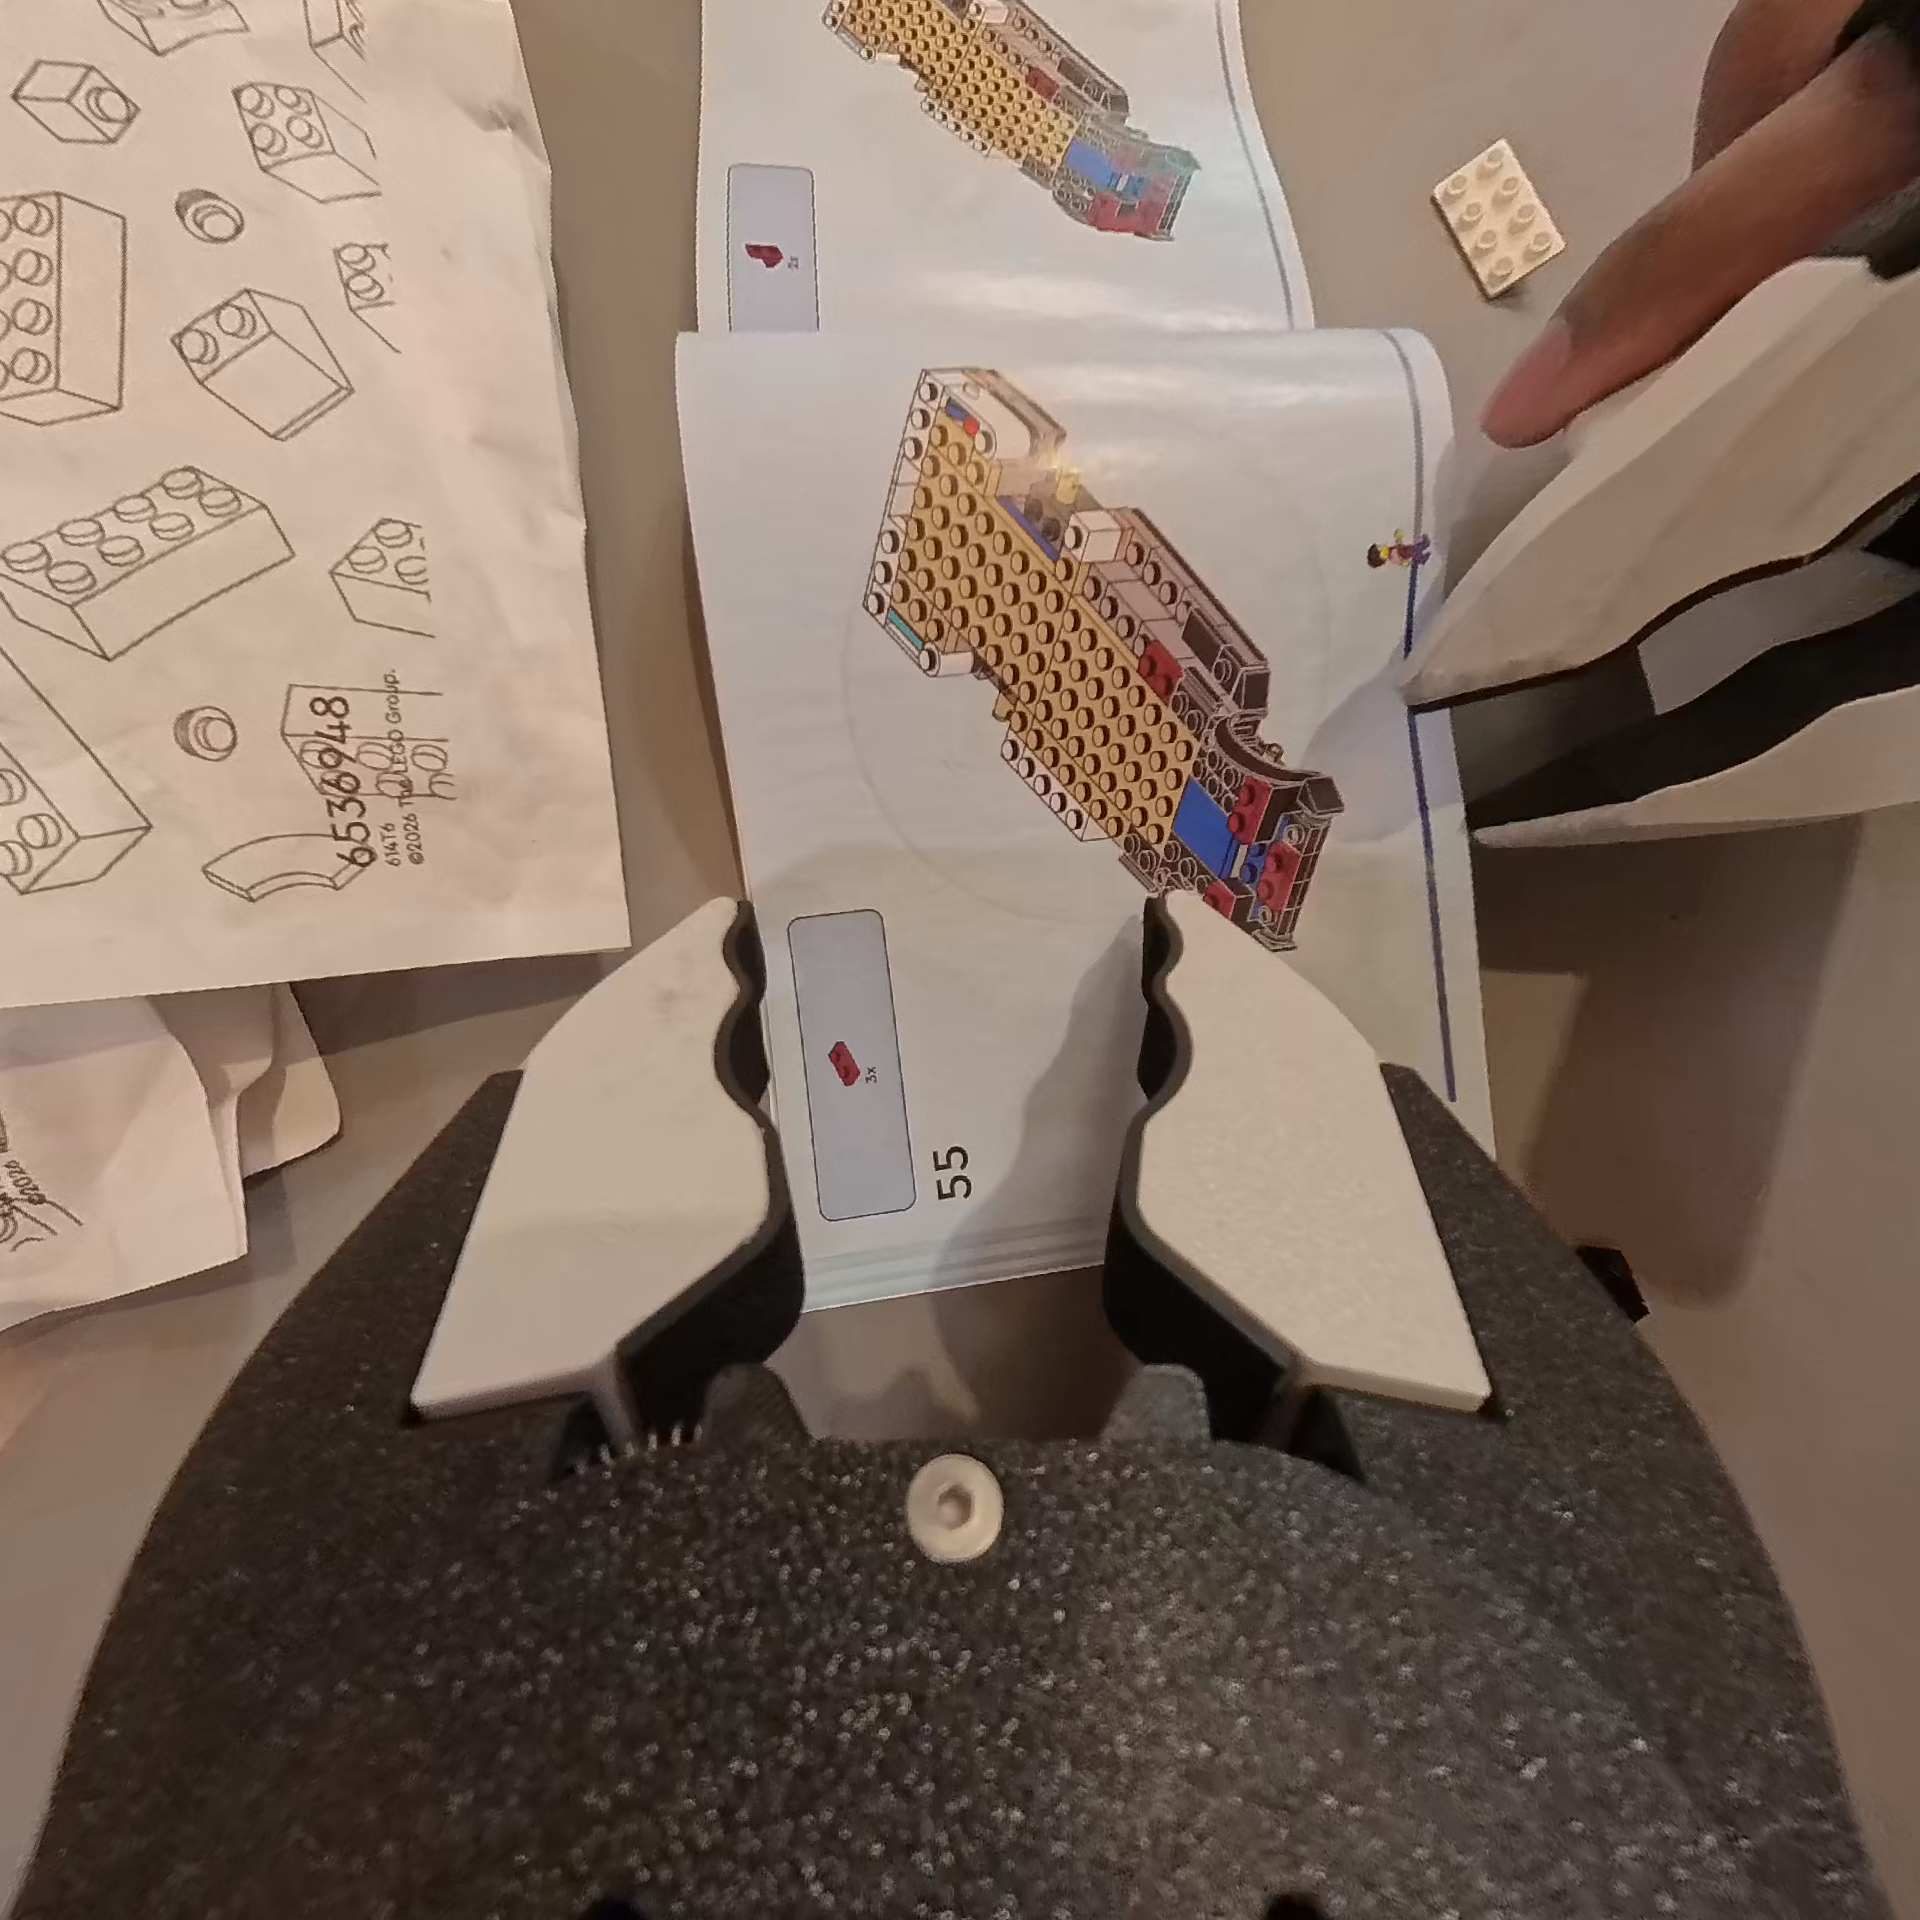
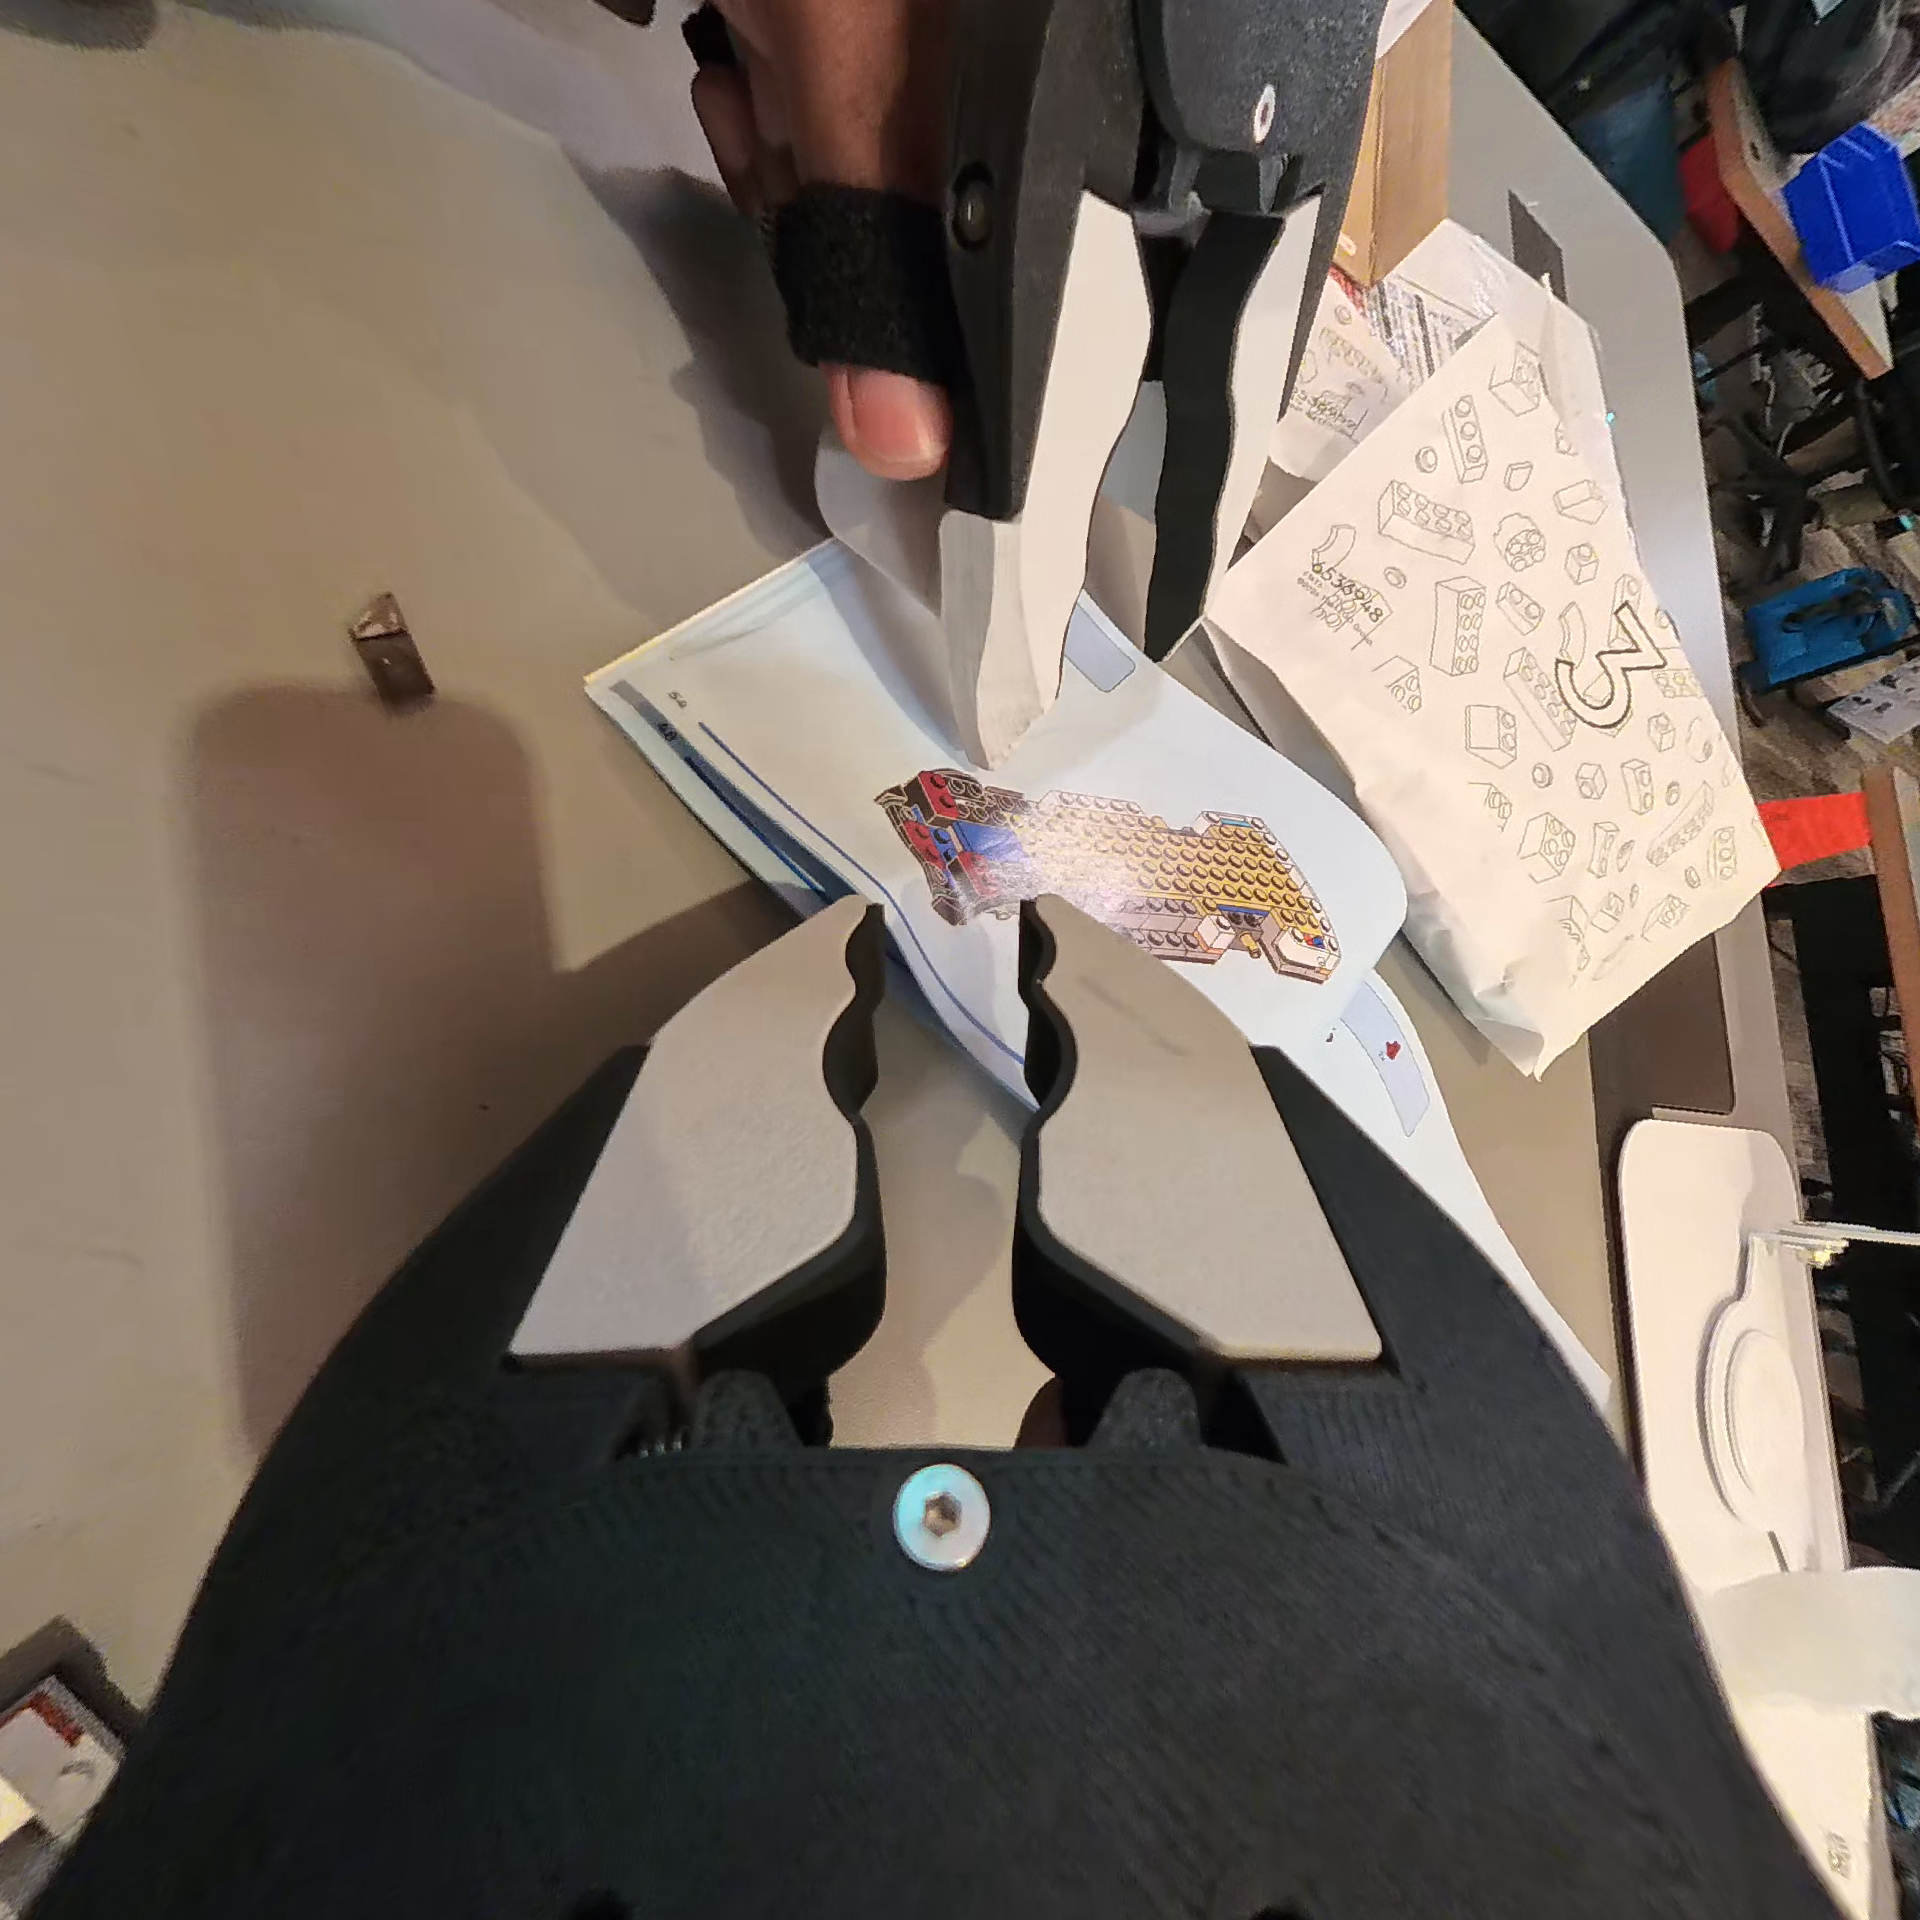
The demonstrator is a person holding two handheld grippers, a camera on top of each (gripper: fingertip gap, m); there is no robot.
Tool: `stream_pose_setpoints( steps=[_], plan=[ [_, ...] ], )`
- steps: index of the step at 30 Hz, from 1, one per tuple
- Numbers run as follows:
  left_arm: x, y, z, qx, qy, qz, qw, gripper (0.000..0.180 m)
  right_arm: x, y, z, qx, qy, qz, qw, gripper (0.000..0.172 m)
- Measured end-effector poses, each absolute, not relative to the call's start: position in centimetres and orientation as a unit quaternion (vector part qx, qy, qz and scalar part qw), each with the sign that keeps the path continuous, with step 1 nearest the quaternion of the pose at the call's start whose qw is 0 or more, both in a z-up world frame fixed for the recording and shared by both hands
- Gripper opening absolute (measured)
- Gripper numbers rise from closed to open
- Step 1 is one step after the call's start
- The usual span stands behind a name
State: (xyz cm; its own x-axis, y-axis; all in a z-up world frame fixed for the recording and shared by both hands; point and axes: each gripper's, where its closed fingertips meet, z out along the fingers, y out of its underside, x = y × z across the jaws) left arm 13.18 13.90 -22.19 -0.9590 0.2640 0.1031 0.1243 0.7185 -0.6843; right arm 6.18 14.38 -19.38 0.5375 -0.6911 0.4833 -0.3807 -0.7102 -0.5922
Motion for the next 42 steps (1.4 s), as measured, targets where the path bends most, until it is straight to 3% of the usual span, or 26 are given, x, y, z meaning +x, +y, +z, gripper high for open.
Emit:
stream_pose_setpoints(
  steps=[23, 36, 42],
  plan=[
    [13.3, 14.0, -22.2, -0.106, -0.923, 0.358, 0.092, 0.070, 6.1, 13.9, -20.1, -0.848, 0.360, -0.331, 0.203, 0.035],
    [13.4, 13.9, -21.8, -0.103, -0.921, 0.365, 0.092, 0.070, 6.3, 13.3, -20.0, -0.832, 0.400, -0.316, 0.219, 0.035],
    [14.6, 13.2, -19.1, -0.075, -0.895, 0.430, 0.087, 0.070, 6.5, 12.9, -20.0, -0.828, 0.401, -0.329, 0.214, 0.030]
  ],
)
